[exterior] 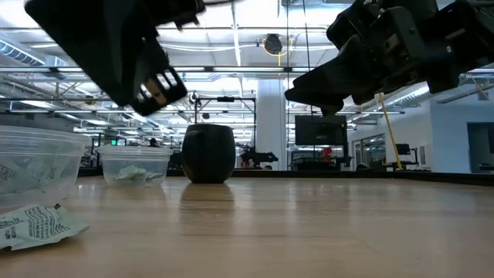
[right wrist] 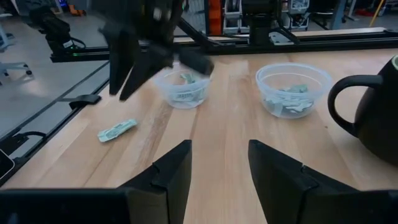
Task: Pick and place Stevia / Truvia into bins
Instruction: Put the green stevia packet into the bottom transparent container
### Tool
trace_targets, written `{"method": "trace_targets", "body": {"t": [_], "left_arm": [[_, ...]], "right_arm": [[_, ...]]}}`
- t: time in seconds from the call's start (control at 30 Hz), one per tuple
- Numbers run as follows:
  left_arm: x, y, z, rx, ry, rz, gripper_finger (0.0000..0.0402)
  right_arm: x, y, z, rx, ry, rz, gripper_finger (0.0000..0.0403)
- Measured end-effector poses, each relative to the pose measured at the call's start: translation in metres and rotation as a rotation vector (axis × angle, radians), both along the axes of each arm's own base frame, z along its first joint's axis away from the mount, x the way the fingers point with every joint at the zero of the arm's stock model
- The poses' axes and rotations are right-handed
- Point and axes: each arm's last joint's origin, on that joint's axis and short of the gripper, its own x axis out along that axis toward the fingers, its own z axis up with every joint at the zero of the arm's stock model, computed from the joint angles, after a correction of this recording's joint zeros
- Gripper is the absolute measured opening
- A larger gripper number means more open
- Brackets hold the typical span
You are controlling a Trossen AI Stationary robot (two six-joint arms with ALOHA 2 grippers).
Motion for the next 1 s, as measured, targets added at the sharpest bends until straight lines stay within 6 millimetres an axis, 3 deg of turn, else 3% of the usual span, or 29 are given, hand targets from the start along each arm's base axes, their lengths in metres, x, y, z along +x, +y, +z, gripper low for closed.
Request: {"method": "trace_targets", "body": {"t": [0.17, 0.47, 0.8, 1.0], "left_arm": [[0.014, -0.001, -0.019, -0.067, 0.097, -0.057, 0.0067], [0.033, -0.022, -0.028, -0.037, 0.144, -0.148, 0.0067], [0.036, -0.027, -0.049, 0.072, 0.253, -0.112, 0.0067], [0.032, -0.03, -0.05, 0.12, 0.249, -0.141, 0.0067]], "right_arm": [[0.0, 0.0, 0.0, 0.0, 0.0, -0.001, 0.0151], [0.0, 0.0, 0.0, 0.0, 0.001, -0.001, 0.0151], [0.0, 0.0, 0.0, 0.0, 0.001, -0.001, 0.0151], [0.0, 0.0, 0.0, -0.016, -0.002, 0.003, 0.0151]]}}
